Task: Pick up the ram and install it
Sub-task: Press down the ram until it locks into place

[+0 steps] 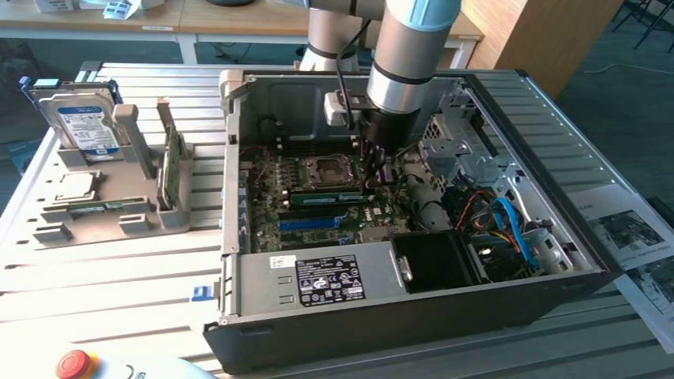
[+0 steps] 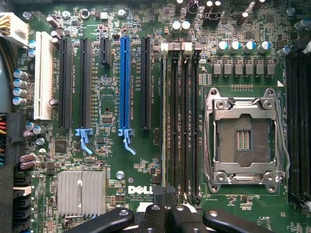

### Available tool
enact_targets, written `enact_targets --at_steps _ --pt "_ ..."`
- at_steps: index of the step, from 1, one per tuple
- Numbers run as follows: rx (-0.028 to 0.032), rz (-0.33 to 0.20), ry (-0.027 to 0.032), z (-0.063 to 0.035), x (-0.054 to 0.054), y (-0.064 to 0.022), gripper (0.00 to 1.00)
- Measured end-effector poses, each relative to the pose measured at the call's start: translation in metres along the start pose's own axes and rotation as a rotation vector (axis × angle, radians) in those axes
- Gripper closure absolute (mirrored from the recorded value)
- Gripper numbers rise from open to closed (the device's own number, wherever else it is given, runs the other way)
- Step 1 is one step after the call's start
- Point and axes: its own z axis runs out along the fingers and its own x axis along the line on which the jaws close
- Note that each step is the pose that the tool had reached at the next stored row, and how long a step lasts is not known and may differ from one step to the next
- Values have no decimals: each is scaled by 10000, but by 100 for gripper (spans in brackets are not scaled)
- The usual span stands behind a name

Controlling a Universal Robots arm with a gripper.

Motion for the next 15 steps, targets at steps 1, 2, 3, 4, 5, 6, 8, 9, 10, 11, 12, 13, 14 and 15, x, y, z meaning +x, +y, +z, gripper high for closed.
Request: enact_targets --at_steps 1,2,3,4,5,6,8,9,10,11,12,13,14,15 --pt "1 0 -3 -4 0 0 90" --pt "-2 1 -6 -9 0 1 90" --pt "0 1 -2 -18 1 1 90" --pt "0 2 2 -27 2 2 90" --pt "-1 2 2 -36 2 2 90" --pt "0 2 1 -45 2 2 90" --pt "-1 1 3 -65 3 3 90" --pt "0 1 2 -75 4 3 90" --pt "-1 0 3 -95 4 4 90" --pt "-1 1 3 -103 5 4 90" --pt "0 0 3 -118 5 4 90" --pt "-1 1 3 -125 6 5 90" --pt "0 0 3 -131 6 5 90" --pt "0 1 2 -135 6 5 90"
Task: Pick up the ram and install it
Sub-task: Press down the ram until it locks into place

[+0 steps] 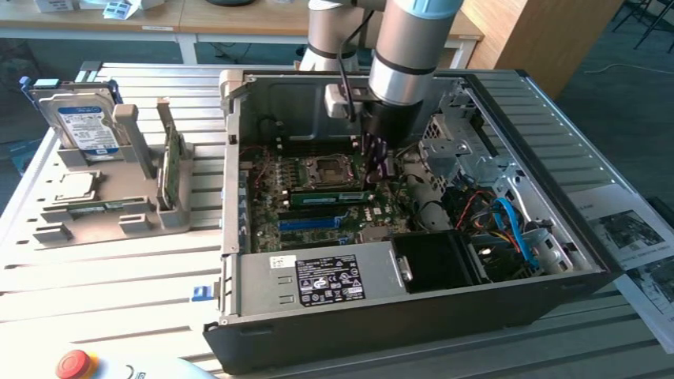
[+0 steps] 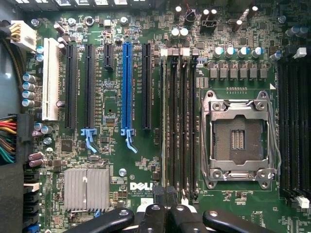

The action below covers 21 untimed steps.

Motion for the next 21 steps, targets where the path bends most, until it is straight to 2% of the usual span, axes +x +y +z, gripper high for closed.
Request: enact_targets --at_steps 10,21 --pt "-1 -1 1 -1 0 11 90" --pt "5 -1 1 5 -15 185 90"
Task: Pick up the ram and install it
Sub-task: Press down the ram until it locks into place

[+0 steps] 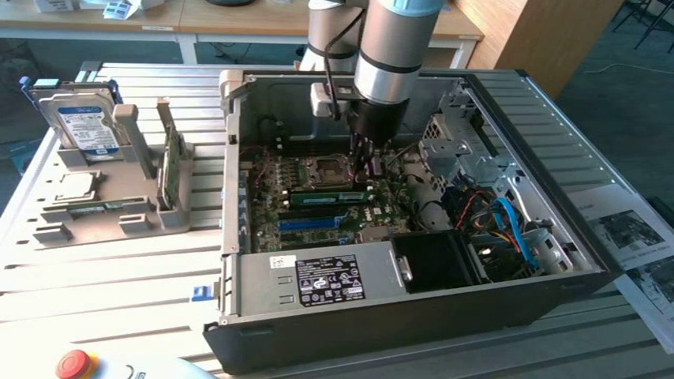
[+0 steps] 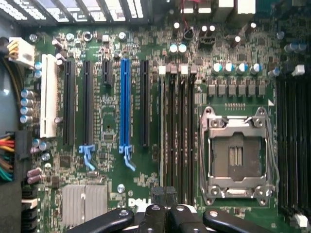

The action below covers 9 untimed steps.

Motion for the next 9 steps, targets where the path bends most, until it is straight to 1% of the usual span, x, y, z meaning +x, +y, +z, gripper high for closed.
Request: enact_targets --at_steps 9 --pt "16 0 -1 8 -6 198 90"
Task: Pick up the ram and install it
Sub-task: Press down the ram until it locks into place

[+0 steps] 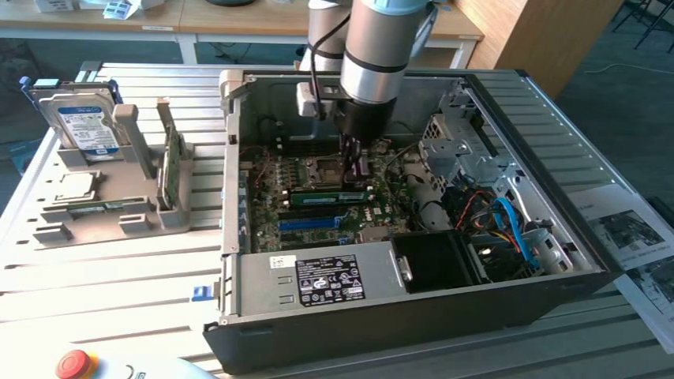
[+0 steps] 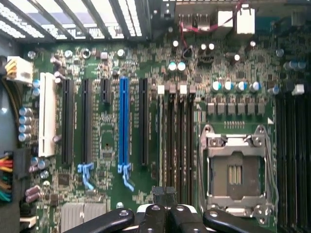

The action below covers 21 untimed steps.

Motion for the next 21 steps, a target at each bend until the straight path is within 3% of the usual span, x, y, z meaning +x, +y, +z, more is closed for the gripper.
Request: enact_targets --at_steps 21 --pt "26 2 1 15 -5 423 90"
